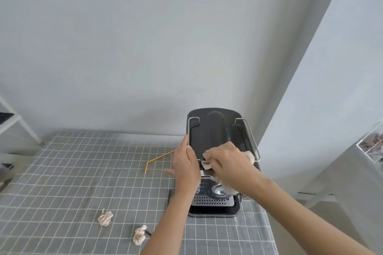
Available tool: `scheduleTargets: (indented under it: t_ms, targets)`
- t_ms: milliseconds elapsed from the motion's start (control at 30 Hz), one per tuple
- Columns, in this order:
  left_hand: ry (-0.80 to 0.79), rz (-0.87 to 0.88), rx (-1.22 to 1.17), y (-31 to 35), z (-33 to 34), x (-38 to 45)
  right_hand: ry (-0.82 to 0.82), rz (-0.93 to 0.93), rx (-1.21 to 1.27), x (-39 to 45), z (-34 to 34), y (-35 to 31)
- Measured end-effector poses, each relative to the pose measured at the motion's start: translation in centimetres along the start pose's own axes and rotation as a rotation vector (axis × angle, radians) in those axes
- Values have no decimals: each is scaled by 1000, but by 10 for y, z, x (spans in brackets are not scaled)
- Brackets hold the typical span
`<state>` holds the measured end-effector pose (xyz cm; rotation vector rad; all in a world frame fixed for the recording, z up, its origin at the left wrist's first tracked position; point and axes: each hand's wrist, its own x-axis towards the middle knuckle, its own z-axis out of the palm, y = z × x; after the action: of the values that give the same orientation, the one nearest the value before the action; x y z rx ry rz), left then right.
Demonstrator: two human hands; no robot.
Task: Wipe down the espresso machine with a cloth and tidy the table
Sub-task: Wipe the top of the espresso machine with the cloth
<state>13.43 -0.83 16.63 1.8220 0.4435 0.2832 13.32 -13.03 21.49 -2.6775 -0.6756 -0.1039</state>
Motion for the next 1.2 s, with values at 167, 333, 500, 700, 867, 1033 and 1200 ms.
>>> scheduleTargets:
  t_ms: [167,333,500,700,867,1033,1200]
  targets:
    - [10,-3,-3,0,0,1,364,289,335,58,-53,14]
    - [18,0,7,-4,3,3,-33,383,-108,93,5,48]
    - [32,-4,12,-5,4,3,89,463,-178,69,27,24]
    - [-1,16,6,-8,0,4,74,446,-395,36,51,7]
    - [-27,23,-14,-7,-1,2,101,316,-454,-23,53,-13]
    - [-39,80,-29,-9,0,5,122,221,-393,-82,30,-26]
    - [-32,85,-13,-10,0,8,129,297,65,-157,39,0]
